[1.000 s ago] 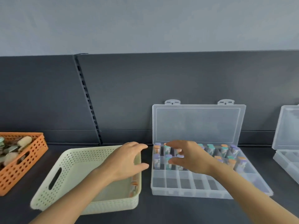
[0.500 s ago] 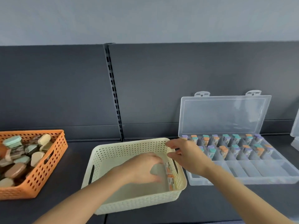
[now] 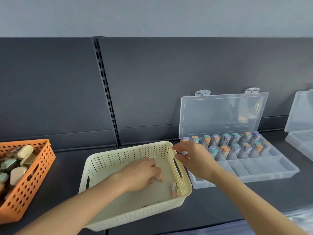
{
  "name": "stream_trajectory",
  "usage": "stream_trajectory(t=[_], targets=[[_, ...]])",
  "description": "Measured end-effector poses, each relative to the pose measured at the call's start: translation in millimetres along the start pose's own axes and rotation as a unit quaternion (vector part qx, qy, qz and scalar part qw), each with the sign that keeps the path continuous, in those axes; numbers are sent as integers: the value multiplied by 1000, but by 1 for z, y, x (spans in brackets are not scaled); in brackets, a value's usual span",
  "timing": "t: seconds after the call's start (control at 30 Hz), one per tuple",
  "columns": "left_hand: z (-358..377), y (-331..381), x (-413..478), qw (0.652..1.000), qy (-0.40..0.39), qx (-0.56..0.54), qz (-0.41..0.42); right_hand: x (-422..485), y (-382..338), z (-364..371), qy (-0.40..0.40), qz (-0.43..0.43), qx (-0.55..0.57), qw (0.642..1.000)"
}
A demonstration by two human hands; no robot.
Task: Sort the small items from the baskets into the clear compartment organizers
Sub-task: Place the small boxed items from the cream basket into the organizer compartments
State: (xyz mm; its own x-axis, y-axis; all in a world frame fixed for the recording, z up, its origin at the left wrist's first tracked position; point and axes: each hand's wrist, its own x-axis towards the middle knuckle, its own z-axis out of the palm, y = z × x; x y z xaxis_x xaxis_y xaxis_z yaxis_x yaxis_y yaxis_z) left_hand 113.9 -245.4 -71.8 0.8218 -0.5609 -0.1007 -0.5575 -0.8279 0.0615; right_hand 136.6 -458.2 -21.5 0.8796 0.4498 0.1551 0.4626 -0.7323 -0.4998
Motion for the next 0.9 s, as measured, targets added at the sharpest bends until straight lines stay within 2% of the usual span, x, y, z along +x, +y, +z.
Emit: stream_trajectory(t=[0.27, 0.37, 0.43, 0.67, 0.8, 0.9], targets=[[-2, -8, -17, 986, -25, -130, -102, 6, -5, 3, -81, -56, -38, 994], [-10, 1, -27, 953, -56, -270, -129, 10, -9, 6, -119, -83, -65, 987], [-10, 10, -30, 941, -97, -303, -114, 13, -9, 9, -129, -91, -78, 984], [-7, 30, -23, 974, -145, -161, -63, 20, -3, 13, -125, -91, -74, 985], [-5, 17, -24, 983, -110, -123, -75, 21, -4, 13, -140, -101, -87, 981], [-4, 4, -25, 982, -88, -125, -109, 22, -7, 12, -181, -101, -102, 973]])
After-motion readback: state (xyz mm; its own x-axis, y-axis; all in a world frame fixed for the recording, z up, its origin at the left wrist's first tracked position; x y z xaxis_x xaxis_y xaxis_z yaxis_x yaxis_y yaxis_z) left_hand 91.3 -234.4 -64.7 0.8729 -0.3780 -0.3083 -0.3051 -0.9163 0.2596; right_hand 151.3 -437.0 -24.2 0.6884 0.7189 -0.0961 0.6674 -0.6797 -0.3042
